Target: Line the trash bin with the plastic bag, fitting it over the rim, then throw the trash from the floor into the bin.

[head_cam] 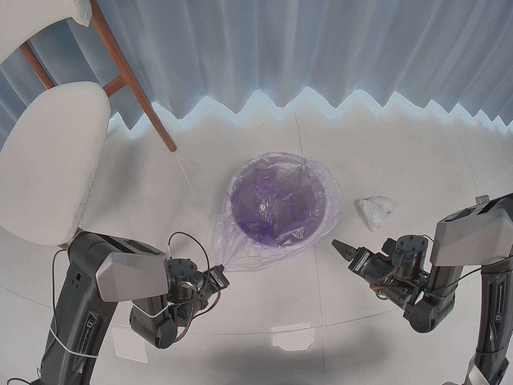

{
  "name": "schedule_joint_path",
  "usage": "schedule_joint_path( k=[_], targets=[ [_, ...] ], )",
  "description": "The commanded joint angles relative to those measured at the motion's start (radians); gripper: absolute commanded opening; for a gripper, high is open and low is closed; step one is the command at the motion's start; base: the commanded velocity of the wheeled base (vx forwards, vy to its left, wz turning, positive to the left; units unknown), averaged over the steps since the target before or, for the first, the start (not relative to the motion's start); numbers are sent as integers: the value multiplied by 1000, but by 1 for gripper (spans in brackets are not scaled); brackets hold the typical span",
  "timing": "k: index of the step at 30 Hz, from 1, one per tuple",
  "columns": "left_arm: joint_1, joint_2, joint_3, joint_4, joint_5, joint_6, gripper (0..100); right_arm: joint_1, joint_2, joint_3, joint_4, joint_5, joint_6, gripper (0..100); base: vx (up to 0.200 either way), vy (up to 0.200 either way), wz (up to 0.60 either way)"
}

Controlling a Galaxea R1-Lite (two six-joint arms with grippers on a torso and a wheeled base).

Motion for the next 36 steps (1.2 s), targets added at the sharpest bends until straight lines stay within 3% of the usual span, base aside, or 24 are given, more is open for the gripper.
schedule_joint_path(
  k=[1, 14, 15, 28, 36],
  targets=[
    [-11, -39, -5, 0, -5, 1, 0, -19, 118, -126, -4, 16, 0, 100, 0, 0, 0],
    [-23, -56, 6, -1, 4, 2, 0, -27, 224, -377, 113, 36, 3, 100, 0, 0, 0],
    [-22, -56, 3, -1, 4, 2, 0, -27, 232, -396, 122, 36, 3, 0, 0, 0, 0],
    [-23, -51, 6, 0, 4, 7, 0, -50, 264, -453, 142, 36, 3, 0, 0, 0, 0],
    [-13, -22, -6, 0, 4, 91, 0, -53, 299, -475, 179, 68, -3, 0, 0, 0, 0]
  ],
)
